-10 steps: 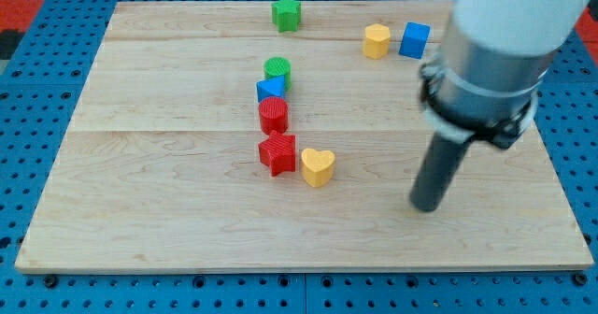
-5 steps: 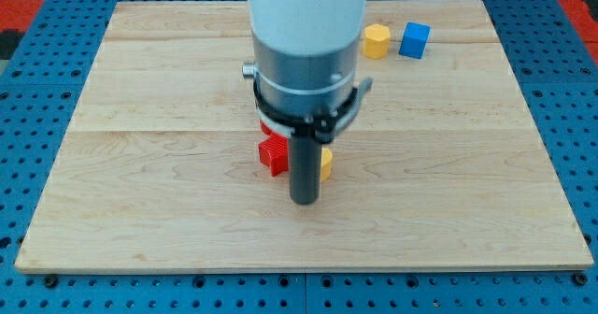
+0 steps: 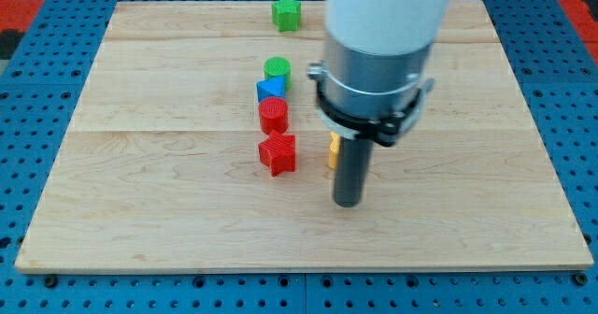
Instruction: Move yellow heart at the bottom left of yellow hexagon
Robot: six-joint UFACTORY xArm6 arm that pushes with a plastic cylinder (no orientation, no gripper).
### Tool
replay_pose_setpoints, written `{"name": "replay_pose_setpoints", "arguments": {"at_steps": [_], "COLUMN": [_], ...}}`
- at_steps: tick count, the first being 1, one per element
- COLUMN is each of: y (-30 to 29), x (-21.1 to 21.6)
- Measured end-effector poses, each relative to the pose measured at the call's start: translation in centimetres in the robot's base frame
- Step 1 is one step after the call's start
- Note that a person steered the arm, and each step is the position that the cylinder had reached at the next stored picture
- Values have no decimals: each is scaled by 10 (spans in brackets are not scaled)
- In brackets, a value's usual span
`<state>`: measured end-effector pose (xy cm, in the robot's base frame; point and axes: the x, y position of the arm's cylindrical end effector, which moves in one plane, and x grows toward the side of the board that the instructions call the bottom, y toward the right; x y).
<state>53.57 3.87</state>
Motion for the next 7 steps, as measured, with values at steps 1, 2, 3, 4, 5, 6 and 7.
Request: {"name": "replay_pose_setpoints", "arguments": {"at_steps": [1,2,3,4,5,6,7], "y": [1,12,24,25,35,49,49], "x": [-37,-76,-115,-158,-187,-199,-127]}}
